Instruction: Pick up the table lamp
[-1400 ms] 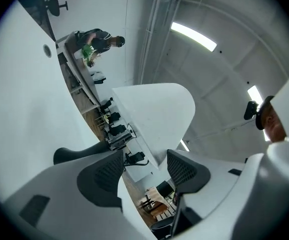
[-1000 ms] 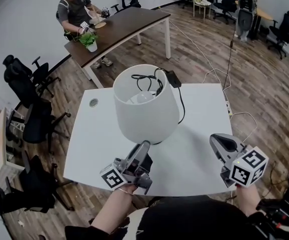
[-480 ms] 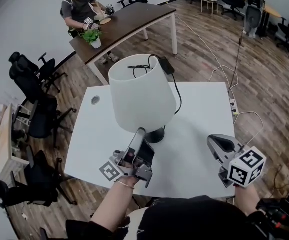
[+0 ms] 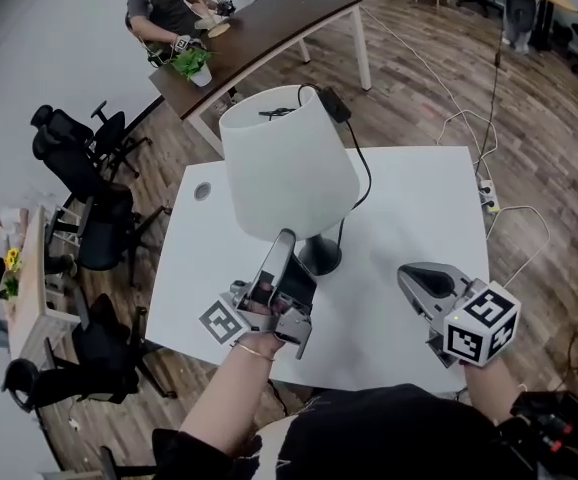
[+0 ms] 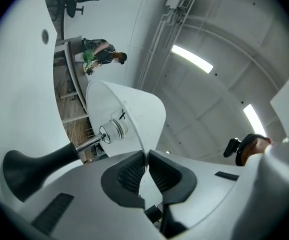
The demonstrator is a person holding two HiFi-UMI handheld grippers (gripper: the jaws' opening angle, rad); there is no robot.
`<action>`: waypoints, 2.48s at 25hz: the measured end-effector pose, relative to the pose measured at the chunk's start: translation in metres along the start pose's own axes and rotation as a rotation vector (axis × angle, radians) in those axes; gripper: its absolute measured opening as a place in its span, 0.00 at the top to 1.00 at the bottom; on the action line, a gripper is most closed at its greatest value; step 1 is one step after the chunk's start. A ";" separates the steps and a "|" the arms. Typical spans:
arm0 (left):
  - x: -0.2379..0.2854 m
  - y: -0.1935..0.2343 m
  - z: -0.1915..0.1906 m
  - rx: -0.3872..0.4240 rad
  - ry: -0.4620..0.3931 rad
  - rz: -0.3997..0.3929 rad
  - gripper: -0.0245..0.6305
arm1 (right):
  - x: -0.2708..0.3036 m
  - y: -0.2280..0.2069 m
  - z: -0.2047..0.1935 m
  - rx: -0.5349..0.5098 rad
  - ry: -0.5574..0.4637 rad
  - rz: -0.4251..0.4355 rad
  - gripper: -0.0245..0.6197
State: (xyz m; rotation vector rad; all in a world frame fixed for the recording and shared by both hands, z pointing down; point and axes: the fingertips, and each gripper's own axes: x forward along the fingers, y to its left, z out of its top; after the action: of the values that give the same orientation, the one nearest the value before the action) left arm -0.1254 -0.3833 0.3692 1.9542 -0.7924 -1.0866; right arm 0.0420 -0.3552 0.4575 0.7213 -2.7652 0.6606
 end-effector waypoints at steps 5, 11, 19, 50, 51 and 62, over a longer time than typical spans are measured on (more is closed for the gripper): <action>0.004 0.004 0.010 -0.025 -0.012 0.005 0.91 | 0.020 0.006 0.003 0.016 -0.009 0.008 0.94; 0.013 0.012 0.023 -0.041 0.035 0.029 0.92 | 0.057 0.024 0.011 -0.026 -0.019 0.046 0.94; 0.018 0.022 0.034 -0.099 0.093 0.041 0.92 | 0.114 0.034 0.012 -0.039 -0.010 0.022 0.94; 0.028 0.028 0.046 -0.179 0.273 -0.068 0.92 | 0.212 -0.012 -0.025 0.063 0.089 -0.197 0.67; 0.027 0.027 0.045 -0.177 0.273 -0.072 0.92 | 0.211 -0.012 -0.024 0.066 0.084 -0.194 0.68; 0.018 0.018 0.039 -0.169 0.257 -0.081 0.93 | 0.207 -0.008 -0.025 0.014 0.061 -0.226 0.71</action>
State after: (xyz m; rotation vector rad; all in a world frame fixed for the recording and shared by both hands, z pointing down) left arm -0.1548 -0.4193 0.3626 1.9454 -0.4714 -0.8932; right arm -0.1294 -0.4348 0.5451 0.9808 -2.5745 0.6435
